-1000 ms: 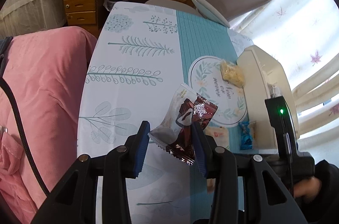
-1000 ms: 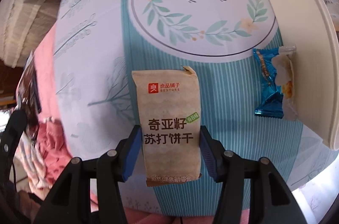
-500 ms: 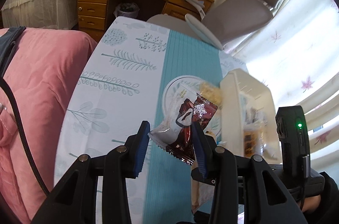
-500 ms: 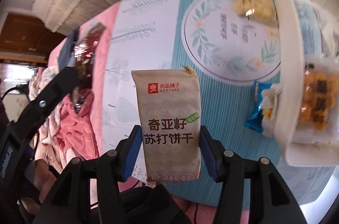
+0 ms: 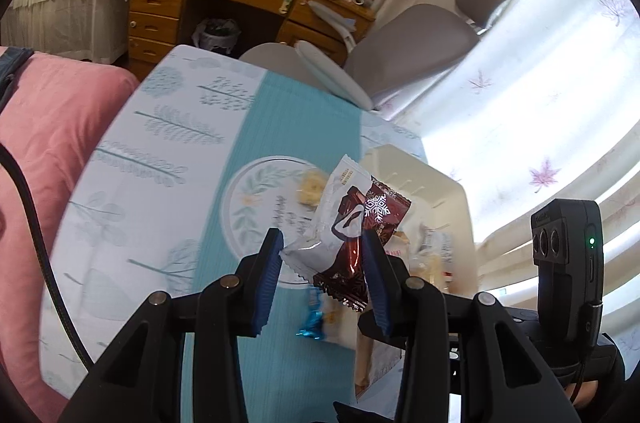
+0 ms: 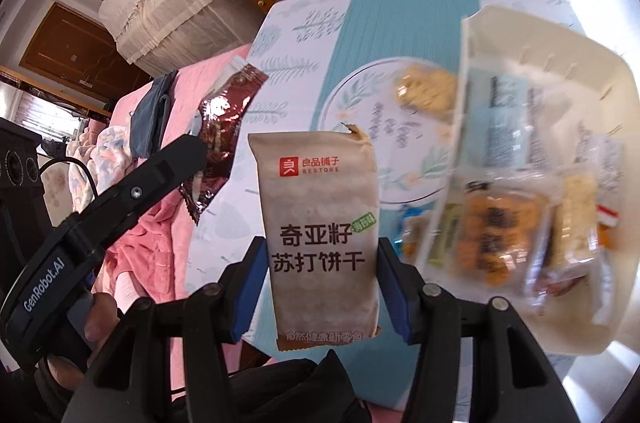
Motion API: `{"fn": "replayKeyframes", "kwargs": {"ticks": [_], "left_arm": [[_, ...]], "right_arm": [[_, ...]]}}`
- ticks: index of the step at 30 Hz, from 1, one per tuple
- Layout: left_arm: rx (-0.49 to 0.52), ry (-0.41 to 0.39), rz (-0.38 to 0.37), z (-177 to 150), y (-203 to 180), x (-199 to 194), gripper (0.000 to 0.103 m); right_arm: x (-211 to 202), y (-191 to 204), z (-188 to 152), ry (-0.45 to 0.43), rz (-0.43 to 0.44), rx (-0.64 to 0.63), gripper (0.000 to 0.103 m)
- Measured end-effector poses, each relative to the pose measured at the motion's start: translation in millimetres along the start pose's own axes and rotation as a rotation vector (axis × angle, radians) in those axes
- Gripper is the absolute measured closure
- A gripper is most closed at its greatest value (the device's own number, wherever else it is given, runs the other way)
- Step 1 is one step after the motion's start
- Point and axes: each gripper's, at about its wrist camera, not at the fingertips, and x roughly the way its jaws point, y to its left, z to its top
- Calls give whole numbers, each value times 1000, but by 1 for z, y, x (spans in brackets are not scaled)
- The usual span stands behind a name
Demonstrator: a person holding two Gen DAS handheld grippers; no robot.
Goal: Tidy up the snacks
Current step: 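Carry chocolate packet over tray with left tool while right tool carries soda-cracker packet, then open left tool to drop chocolate packet in tray while right tool releases soda-cracker packet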
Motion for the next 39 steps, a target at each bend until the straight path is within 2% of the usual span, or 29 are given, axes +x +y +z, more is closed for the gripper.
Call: {"fn": "replayKeyframes", "kwargs": {"ticks": [10,22,29,36,37,39], "left_arm": [[47,18,-52,-11,-65,30,64],[126,75,-100,-13,-128,74,64],[152,92,-102,-8,-150,94,64],[153,113,-106,-9,-155,105,64],[153,116,-103,-9,-155,106,61],[153,123,-94,-9,-155,108,42]], "right_arm": [[-43,-55,-5,-63,-51,23,49],[-72,-119,-5,-117,-119,91,49],[-75,-142,-1,-127,-130,110,49],[-72,-155,1,-119,-125,126,48],[-72,-155,1,-118,-126,130,47],[-70,-158,2,-112,-138,141,47]]}}
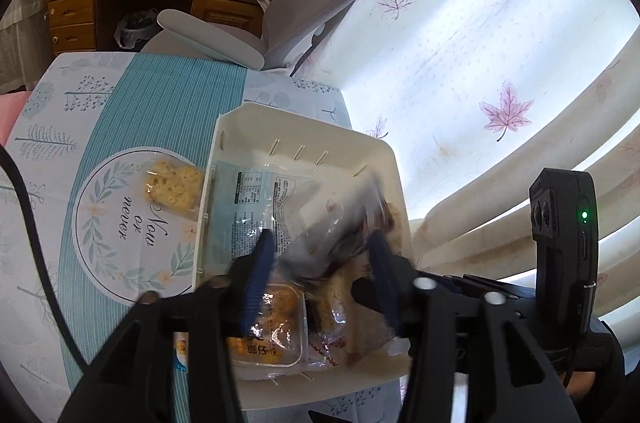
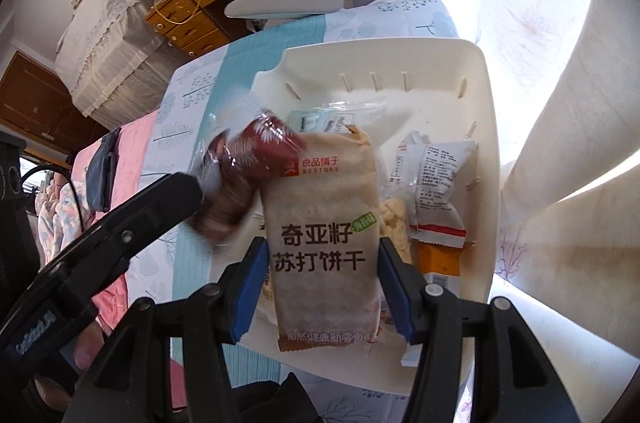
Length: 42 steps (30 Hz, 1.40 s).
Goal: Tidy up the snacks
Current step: 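Open left tool to drop chocolate packet in tray while right tool releases soda-cracker packet, then withdraw both open tools from the tray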
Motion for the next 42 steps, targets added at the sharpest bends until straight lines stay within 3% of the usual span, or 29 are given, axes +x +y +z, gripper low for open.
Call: {"fn": "replayKeyframes", "kwargs": {"ticks": [1,3,5,7,23,42], "left_arm": [[-3,-1,5,0,1,0,30],[-13,-3,9,0,3,-1,28],[-25,7,16,-1,7,-1,28],[-40,14,25,-1,11,-1,27],[-102,-5,52,-13,47,-33,22],[-140,-26,44,-27,131,-100,22]], "right_arm": [[1,-2,1,1,-1,7,47],[2,-5,2,3,4,20,44],[3,-8,3,4,-3,30,33],[3,-9,2,2,-3,42,31],[8,24,-2,-7,8,31,31],[26,126,-18,-4,12,-35,31]]}}
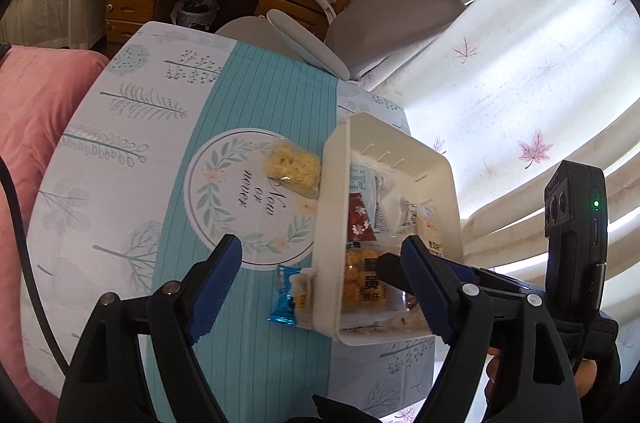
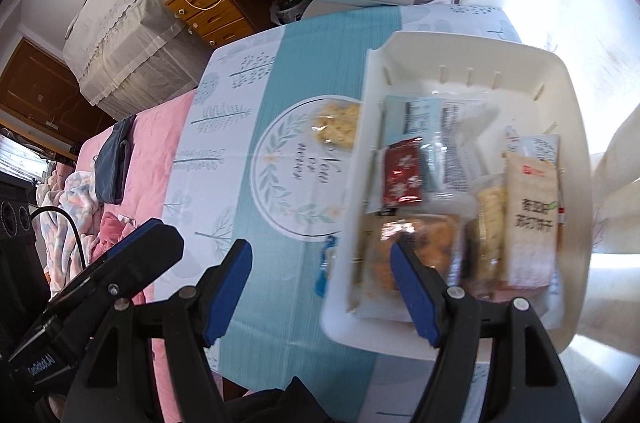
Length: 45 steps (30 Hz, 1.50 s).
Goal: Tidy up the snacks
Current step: 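Withdraw both open tools from the tray, then move the open left tool down to the clear bag of puffed snacks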
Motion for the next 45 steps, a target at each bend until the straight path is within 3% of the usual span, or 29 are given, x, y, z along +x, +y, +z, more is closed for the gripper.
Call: {"fn": "replayKeyframes", "kwargs": {"ticks": [11,24,33,41,45], "left_arm": [[82,44,5,18,55,-35,22],[201,121,11,38,101,-44,22],[212,152,16,52,119,-30,22],[264,164,7,70,106,1,22],[295,207,16,80,93,26,22]], "right_arm": [[19,58,-11,-33,-11,85,31],[42,93,-26,-108,-51,248,31],[53,103,-43,-153,-97,324,31],[57,101,-60,-269,-142,344,31],[64,94,-63,-343,-197,345,31]]}}
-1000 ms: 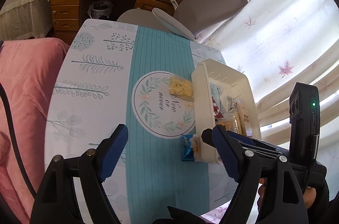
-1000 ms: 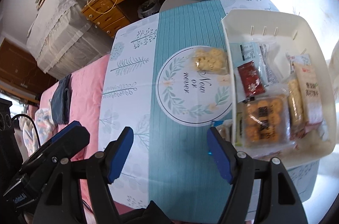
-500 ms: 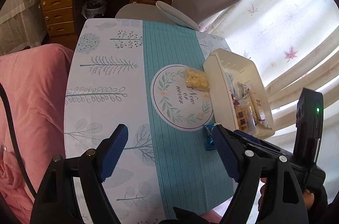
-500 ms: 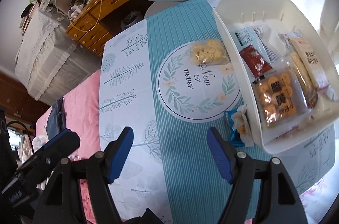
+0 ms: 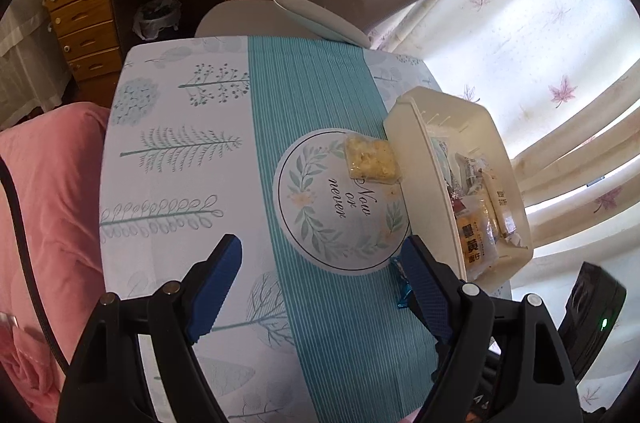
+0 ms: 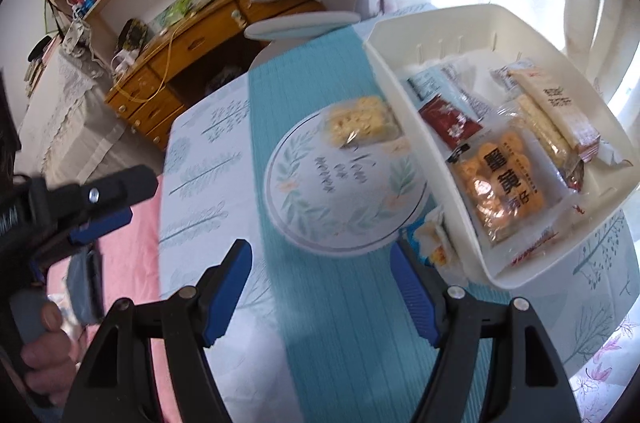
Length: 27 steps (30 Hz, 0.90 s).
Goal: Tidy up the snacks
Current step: 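Move the open left tool down to the clear bag of puffed snacks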
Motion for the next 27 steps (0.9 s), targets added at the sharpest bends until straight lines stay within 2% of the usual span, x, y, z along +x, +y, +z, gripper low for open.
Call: {"fn": "replayKeyframes", "kwargs": {"ticks": [4,6,12,23,27], "left_arm": [[56,34,15,19,-10,27,22],[106,33,22,28,-17,40,22],[337,66,54,56,-46,94,22],[587,151,-13,79,-84,169,22],[672,169,7,83,-97,189,22]], "right_arm": [[14,-3,-2,-50,-34,-14,31],[18,-3,-3,-62,-23,-31,31],[25,-8,-6,-104,-7,-89,31],[16,-33,14,-121,-32,-80,31],[11,-42,27,-127,-32,-63,31]]}}
